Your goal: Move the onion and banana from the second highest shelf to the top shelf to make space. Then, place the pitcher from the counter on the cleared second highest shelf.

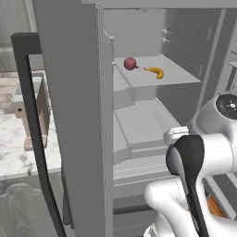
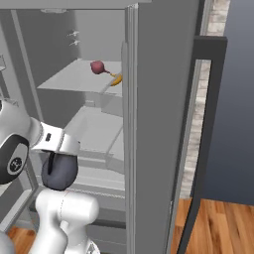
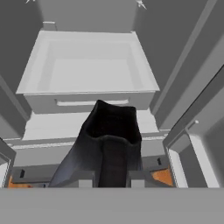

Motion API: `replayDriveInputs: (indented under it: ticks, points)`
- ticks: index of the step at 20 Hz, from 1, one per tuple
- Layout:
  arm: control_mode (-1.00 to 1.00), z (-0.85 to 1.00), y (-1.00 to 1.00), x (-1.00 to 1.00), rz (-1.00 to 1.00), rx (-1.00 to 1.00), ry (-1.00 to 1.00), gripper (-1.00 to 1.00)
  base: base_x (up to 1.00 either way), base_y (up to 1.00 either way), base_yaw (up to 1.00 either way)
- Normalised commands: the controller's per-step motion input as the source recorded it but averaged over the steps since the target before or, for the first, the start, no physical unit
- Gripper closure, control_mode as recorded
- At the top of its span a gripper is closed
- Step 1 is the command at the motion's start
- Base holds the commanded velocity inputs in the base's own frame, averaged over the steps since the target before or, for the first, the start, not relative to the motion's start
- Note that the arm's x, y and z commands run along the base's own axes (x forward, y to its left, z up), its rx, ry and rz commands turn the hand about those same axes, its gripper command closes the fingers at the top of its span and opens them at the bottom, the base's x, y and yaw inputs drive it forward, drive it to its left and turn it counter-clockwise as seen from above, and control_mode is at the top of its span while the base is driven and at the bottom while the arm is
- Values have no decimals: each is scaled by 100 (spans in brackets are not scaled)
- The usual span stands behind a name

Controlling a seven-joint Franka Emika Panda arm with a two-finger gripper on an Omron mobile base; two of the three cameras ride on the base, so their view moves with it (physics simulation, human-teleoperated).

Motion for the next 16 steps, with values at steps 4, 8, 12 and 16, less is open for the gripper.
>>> replayDriveInputs:
  ticks: [4, 8, 12, 16]
  points:
    - [-100, 0, 0, 0, 0, 0, 0, 100, 0, 0, 0]
    - [-100, -12, -6, 2, 10, 0, -16, 100, 0, 0, 0]
    - [-100, 0, 0, 0, 22, 0, -37, 100, 0, 0, 0]
    - [-100, 0, 0, 14, 25, 0, -34, 100, 0, 0, 0]
